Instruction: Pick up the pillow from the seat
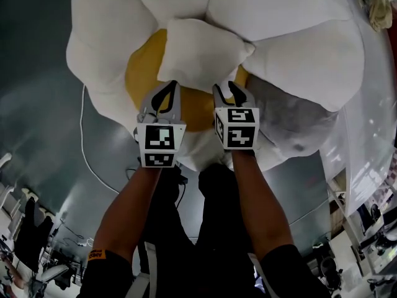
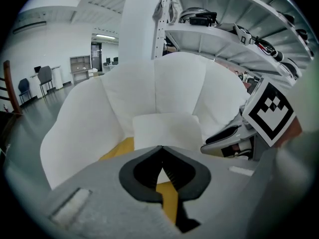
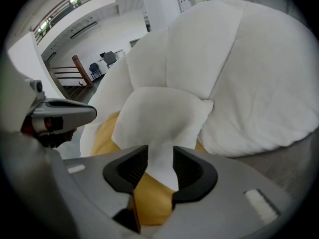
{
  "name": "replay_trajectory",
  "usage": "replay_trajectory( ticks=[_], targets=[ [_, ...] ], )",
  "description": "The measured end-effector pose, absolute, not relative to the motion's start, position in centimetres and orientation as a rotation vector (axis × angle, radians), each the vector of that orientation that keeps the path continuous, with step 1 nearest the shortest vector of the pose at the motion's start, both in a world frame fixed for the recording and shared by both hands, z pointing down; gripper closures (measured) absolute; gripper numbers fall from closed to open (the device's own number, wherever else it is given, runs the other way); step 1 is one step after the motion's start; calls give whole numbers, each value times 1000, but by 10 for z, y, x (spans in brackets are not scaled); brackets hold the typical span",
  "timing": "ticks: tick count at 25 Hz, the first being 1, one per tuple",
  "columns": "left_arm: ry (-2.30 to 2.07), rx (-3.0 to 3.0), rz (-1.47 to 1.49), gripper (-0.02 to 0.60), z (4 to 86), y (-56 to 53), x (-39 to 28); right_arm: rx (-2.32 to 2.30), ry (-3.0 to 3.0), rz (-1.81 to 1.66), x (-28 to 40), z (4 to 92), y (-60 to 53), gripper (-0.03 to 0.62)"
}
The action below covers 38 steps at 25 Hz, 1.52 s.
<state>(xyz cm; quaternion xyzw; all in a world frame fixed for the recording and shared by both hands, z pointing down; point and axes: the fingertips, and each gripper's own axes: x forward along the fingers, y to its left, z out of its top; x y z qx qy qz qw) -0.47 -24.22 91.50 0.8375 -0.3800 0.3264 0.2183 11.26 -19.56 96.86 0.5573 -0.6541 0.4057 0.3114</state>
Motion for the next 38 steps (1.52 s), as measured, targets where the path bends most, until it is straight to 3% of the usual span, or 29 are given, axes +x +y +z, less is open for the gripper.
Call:
replay_trajectory(
  ticks=[11, 21, 31, 38],
  targets=[
    [-1021, 2329, 913, 580, 924, -253, -2, 1437, -1691, 1101, 108, 993, -204, 453],
    [-1024, 2317, 911, 580, 916, -256, -11, 1430, -1692, 1098, 100, 986, -209, 566],
    [-1045, 2304, 866, 580, 863, -256, -4, 1467, -1711, 1068, 110, 926, -219, 572],
    [-1086, 2293, 850, 580, 782, -258, -22, 1483, -1721, 1049, 97, 844, -220, 572]
  ],
)
